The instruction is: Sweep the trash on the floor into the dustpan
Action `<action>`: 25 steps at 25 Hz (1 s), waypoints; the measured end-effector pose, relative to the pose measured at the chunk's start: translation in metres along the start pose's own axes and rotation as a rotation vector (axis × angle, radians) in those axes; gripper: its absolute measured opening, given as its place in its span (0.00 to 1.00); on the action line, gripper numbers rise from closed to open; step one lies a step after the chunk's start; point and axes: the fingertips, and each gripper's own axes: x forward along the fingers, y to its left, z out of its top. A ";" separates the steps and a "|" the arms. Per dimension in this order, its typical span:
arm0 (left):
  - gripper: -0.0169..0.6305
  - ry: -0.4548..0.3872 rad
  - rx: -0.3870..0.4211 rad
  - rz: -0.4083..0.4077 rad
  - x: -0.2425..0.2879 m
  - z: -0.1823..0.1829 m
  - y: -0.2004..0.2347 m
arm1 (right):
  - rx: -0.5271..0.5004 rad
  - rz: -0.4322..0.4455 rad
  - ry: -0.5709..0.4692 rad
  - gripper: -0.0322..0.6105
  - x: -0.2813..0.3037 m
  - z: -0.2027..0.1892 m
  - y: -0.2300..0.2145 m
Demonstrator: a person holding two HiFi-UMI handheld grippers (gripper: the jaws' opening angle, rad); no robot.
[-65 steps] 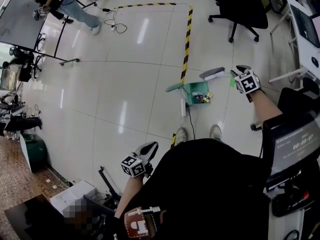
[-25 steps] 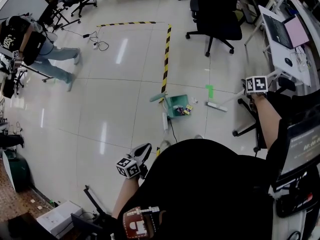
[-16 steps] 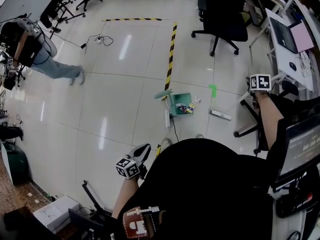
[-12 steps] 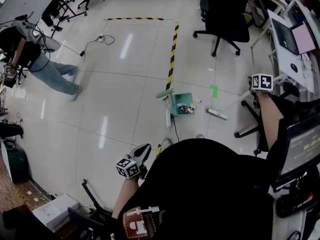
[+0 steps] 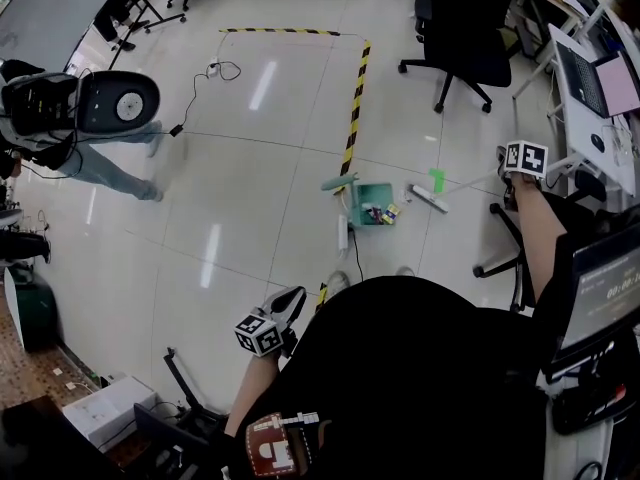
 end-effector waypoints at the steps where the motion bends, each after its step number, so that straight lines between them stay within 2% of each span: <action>1: 0.03 -0.001 -0.003 0.004 -0.001 0.000 -0.001 | 0.002 0.001 0.009 0.24 0.003 -0.002 0.003; 13: 0.03 -0.025 -0.027 0.029 -0.020 -0.013 0.011 | 0.048 0.066 0.094 0.24 0.023 -0.029 0.089; 18: 0.03 -0.040 -0.027 0.025 -0.016 -0.010 0.014 | 0.143 0.062 0.102 0.24 0.023 -0.026 0.086; 25: 0.03 -0.044 -0.025 0.019 -0.016 -0.014 0.017 | 0.310 0.106 0.115 0.24 0.016 -0.041 0.076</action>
